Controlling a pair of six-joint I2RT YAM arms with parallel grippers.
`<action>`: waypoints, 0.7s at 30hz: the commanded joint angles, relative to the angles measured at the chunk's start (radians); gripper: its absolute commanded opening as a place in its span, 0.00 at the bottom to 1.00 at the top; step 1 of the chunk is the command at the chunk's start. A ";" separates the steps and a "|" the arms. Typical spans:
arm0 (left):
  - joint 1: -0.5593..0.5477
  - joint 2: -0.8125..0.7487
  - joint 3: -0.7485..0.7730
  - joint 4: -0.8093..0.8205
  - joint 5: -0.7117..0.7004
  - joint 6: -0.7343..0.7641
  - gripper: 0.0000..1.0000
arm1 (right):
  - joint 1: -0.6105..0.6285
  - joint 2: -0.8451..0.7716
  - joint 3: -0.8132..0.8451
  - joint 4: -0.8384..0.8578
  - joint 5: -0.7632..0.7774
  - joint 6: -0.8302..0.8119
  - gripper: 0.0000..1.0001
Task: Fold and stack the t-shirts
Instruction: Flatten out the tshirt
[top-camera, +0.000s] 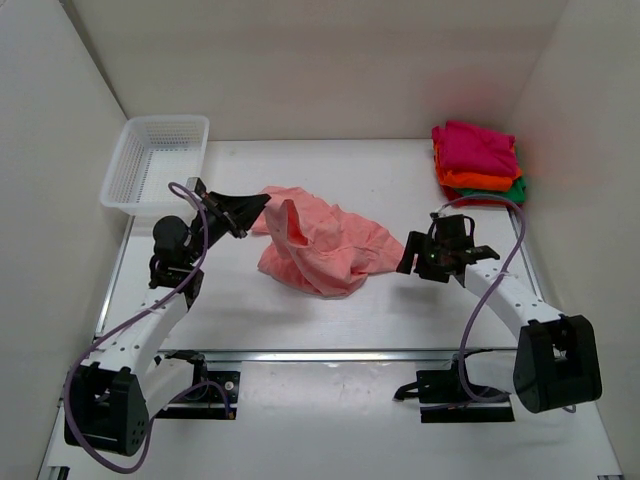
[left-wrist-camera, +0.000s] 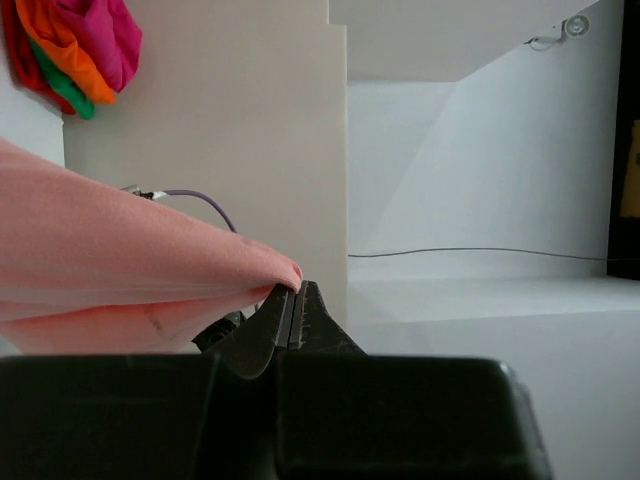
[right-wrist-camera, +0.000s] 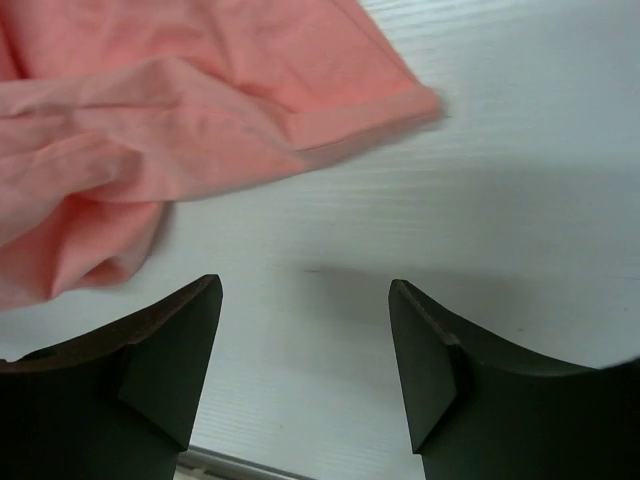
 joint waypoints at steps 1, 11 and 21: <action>0.000 -0.024 0.007 0.004 -0.001 0.027 0.00 | -0.036 0.046 -0.009 0.105 0.092 0.045 0.65; 0.011 -0.041 -0.029 0.021 -0.003 0.009 0.00 | -0.153 0.175 -0.014 0.235 -0.017 0.117 0.61; 0.022 -0.039 -0.045 0.034 -0.001 0.001 0.00 | -0.191 0.316 0.028 0.318 -0.158 0.192 0.51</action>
